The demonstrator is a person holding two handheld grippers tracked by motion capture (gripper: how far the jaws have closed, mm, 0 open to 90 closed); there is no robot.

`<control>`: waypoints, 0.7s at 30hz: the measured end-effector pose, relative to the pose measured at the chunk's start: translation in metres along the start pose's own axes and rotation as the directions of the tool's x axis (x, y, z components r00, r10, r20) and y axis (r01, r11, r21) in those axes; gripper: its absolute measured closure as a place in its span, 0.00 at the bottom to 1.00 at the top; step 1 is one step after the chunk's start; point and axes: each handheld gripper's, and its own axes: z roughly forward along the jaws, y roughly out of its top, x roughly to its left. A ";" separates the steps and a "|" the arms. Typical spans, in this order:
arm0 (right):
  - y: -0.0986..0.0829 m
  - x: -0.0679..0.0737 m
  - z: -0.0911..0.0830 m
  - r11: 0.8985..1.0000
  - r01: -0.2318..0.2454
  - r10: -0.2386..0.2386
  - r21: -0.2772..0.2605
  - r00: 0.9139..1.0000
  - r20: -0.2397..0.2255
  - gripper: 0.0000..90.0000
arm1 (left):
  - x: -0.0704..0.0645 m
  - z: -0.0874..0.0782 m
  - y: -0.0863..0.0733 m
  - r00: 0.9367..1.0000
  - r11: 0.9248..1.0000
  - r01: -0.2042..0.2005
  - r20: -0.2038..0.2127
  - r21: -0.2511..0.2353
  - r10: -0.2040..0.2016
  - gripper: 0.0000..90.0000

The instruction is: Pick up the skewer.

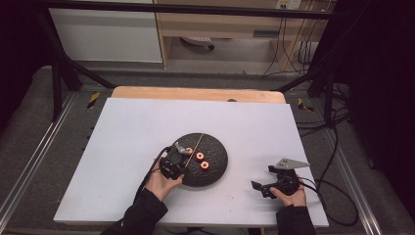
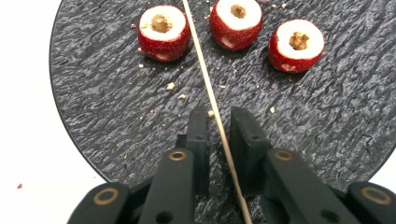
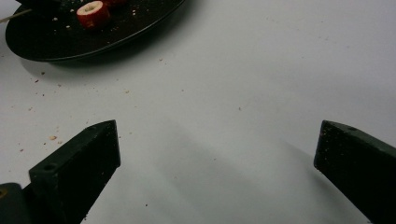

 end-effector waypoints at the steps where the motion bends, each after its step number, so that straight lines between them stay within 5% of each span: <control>1: 0.000 0.000 0.000 1.000 0.001 -0.001 0.000 1.000 0.000 0.01 | 0.000 0.000 0.000 1.000 1.000 0.005 -0.002 0.003 -0.005 0.89; 9: 0.000 0.000 0.000 1.000 0.001 -0.001 0.001 1.000 -0.001 0.01 | 0.001 0.000 -0.001 0.999 0.999 0.049 -0.007 -0.004 -0.049 0.97; 21: 0.000 0.000 0.000 1.000 -0.002 0.002 0.001 1.000 0.004 0.01 | 0.016 -0.023 -0.014 0.999 0.990 0.034 0.029 -0.135 -0.030 0.98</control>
